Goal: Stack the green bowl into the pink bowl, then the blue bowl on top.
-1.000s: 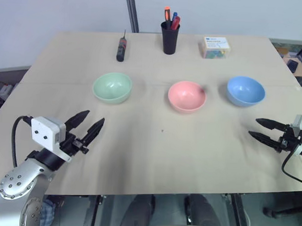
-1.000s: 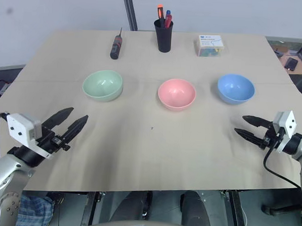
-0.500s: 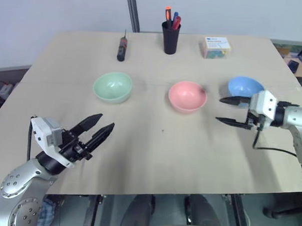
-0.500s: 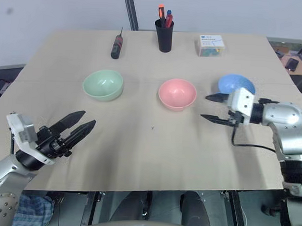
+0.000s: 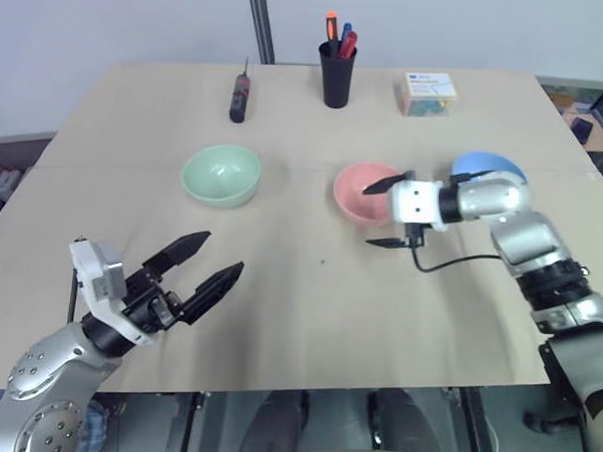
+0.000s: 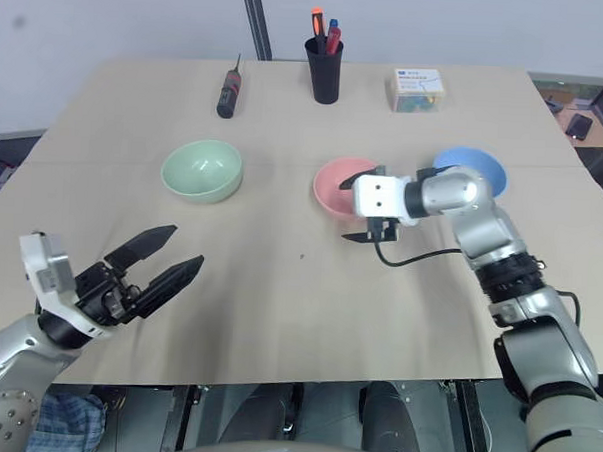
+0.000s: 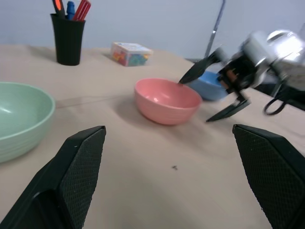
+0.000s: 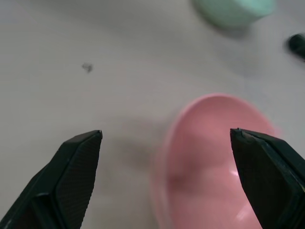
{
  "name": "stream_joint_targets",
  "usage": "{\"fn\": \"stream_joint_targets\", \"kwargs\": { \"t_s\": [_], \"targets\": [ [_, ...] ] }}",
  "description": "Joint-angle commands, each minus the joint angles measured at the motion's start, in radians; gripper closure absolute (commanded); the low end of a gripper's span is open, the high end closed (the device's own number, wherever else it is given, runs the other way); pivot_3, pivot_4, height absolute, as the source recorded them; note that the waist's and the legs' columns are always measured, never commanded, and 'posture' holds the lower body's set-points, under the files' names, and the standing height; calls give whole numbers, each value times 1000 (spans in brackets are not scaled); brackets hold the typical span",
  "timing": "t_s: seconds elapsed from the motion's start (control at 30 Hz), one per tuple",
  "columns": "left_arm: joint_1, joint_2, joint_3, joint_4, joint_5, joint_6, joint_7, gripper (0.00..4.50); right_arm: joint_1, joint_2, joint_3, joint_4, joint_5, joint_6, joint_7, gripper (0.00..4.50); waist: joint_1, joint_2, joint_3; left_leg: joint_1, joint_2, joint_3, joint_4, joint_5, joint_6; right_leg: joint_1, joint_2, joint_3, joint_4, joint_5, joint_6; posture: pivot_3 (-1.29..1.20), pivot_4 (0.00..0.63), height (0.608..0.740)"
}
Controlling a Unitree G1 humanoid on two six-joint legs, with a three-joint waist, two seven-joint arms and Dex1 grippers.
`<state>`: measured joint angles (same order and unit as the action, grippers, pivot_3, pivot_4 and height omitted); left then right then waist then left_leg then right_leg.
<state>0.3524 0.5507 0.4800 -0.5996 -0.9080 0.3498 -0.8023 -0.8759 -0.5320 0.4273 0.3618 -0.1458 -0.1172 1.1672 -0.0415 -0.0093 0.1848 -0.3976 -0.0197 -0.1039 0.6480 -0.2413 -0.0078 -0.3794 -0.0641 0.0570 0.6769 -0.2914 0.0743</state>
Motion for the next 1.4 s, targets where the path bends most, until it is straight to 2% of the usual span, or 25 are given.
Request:
{"fn": "stream_joint_targets", "kwargs": {
  "t_s": [0.03, 0.1, 0.2, 0.3, 0.33, 0.37, 0.47, 0.53, 0.67, 0.93, 1.13, 1.3, 1.4],
  "targets": [
    [13, 5, 37, -46, -23, -21, -1, 0, -72, 26, 24, 68, -66, -28, -24, 7, 1, 0, 0, 0, 0, 0, 0, 0, 0, 0, 0, 0, 0, 0, 0, 0, 150, 740],
    [19, 1, 40, -50, -21, -23, 6, 0, -94, 39, 38, 105, -94, -39, -31, 7, 1, 0, 0, 0, -1, 0, 0, 0, 0, 0, 0, 0, 0, 0, 0, 0, 150, 740],
    [30, -1, 41, -58, -12, -28, 3, 0, -121, 71, 36, 135, -99, -55, -42, 669, 0, 0, 0, 0, -1, 0, 0, 0, 0, 0, 0, 0, 0, 0, 0, 0, 150, 740],
    [34, -1, 51, -61, -15, -31, 8, 0, -127, 75, 37, 138, -101, -67, -21, 1759, 0, 0, 0, 0, -1, 0, -1, 0, 0, 0, 0, 0, 0, 0, 0, 0, 150, 740],
    [35, 0, 52, -59, -14, -32, 8, 0, -127, 74, 37, 137, -101, -68, -13, 2340, 0, 0, 0, 0, -1, 0, -1, 0, 0, 0, 0, 0, 0, 0, 0, 0, 150, 740],
    [36, -1, 52, -56, -10, -35, 7, 0, -126, 72, 35, 132, -100, -68, -6, 2612, 0, 0, 0, 0, -1, 0, -1, 0, 0, 0, 0, 0, 0, 0, 0, 0, 150, 740],
    [32, 0, 47, -49, -6, -38, 7, 0, -119, 64, 28, 110, -100, -60, 6, 3890, 0, 0, 0, 0, -1, 0, -1, 0, 0, 0, 0, 0, 0, 0, 0, 0, 150, 740],
    [24, 1, 43, -45, -5, -37, 8, 0, -112, 56, 26, 99, -96, -57, 21, 4453, 0, 0, 0, 0, -1, 0, -1, 0, 0, 0, 0, 0, 0, 0, 0, 0, 150, 740],
    [1, 10, 32, -30, -2, -33, 2, 0, -83, 32, 16, 34, -81, -36, 48, 4453, 0, 0, 0, 0, -1, 0, -1, 0, 0, 0, 0, 0, 0, 0, 0, 0, 150, 740],
    [-41, 30, 13, 3, 11, -23, -16, 0, 95, -143, -25, -416, 82, 143, 247, 4453, 4, 0, 0, -2, -1, -2, -1, 0, 0, 0, -1, -2, -3, 0, 0, 0, 150, 740],
    [-69, 41, -5, 32, 16, -20, -31, 0, 179, -209, -13, -611, 111, 286, 266, 4453, 0, 0, 0, -1, 0, -2, -2, 0, 0, 0, -1, -2, -3, 0, 0, 0, 150, 740],
    [-92, 52, -15, 50, 20, -16, -40, 0, 182, -194, -6, -653, 105, 338, 238, 2771, 4, 0, 0, -1, 0, -2, -1, 0, 0, 0, -1, -2, -3, 0, 0, 0, 150, 740],
    [-110, 60, -19, 66, 21, -12, -48, 0, 174, -178, -1, -661, 100, 356, 218, 1345, 4, 0, 0, -1, 0, -2, -1, 0, 0, 0, -1, -2, -3, 0, 0, 0, 150, 740]
  ]
}}
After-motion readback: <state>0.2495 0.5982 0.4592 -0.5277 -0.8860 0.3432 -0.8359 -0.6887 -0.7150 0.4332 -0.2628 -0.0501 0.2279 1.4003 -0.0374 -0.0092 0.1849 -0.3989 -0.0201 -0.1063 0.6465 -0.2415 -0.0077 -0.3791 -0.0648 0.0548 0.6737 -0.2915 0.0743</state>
